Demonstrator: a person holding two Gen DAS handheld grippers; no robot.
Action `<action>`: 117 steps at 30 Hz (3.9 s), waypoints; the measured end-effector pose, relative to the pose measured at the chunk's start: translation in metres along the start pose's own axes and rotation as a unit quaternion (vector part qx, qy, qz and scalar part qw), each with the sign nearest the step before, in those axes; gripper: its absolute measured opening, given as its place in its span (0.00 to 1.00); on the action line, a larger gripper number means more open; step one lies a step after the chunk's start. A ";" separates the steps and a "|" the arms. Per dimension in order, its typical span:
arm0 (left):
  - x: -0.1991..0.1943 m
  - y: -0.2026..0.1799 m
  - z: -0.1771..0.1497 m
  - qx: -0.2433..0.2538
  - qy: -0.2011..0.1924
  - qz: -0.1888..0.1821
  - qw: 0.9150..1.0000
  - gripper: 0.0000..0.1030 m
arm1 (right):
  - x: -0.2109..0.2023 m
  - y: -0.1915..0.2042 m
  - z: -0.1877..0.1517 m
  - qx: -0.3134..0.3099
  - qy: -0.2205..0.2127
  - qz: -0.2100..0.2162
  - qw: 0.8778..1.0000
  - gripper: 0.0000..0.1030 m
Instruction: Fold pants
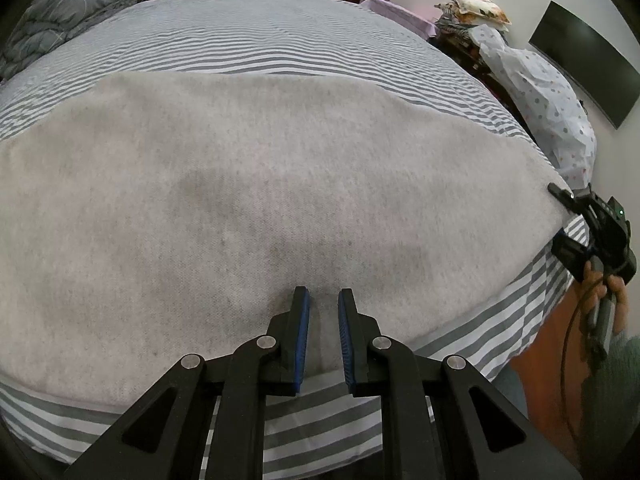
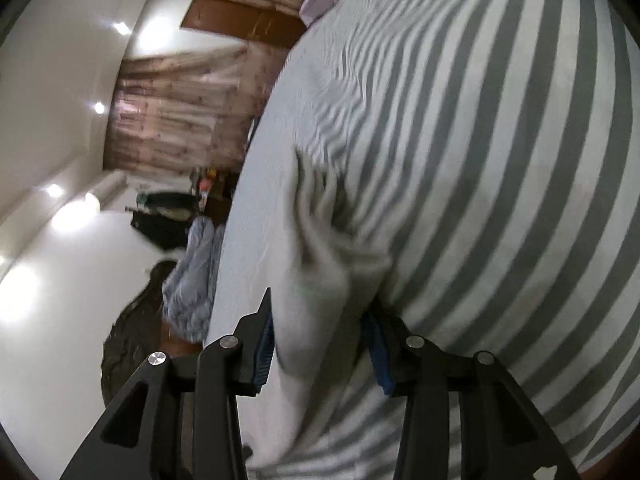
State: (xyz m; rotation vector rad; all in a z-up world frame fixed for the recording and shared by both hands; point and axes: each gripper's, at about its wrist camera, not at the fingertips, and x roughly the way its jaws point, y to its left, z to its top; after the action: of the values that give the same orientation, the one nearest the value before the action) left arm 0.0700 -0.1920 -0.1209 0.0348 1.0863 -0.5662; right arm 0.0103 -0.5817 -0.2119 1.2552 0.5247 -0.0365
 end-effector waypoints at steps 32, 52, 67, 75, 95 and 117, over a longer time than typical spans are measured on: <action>-0.077 0.163 -0.020 -0.157 -0.064 0.016 0.985 0.16 | 0.183 0.259 -0.191 -0.276 0.225 -0.018 0.934 0.22; -0.094 0.212 -0.044 -0.189 -0.089 -0.017 0.978 0.16 | 0.177 0.232 -0.319 -0.271 0.313 -0.020 0.910 0.53; -0.100 0.173 -0.018 -0.163 -0.067 -0.087 0.980 0.22 | 0.115 0.148 -0.233 -0.123 0.188 -0.053 0.973 0.52; -0.074 0.154 0.014 -0.157 -0.028 -0.102 0.982 0.29 | 0.092 0.117 -0.206 -0.085 0.168 -0.055 0.981 0.31; -0.062 0.164 0.012 -0.180 -0.008 -0.051 0.982 0.33 | 0.102 0.121 -0.200 -0.127 0.188 -0.060 0.972 0.21; -0.071 0.139 0.009 -0.135 -0.026 -0.015 0.990 0.16 | 0.097 0.129 -0.204 -0.156 0.173 -0.072 0.970 0.11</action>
State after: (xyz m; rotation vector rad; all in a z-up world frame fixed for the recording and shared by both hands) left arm 0.1164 -0.0455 -0.0903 -0.2317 1.1058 -0.4414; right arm 0.0628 -0.3290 -0.1777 0.9147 0.8885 0.1417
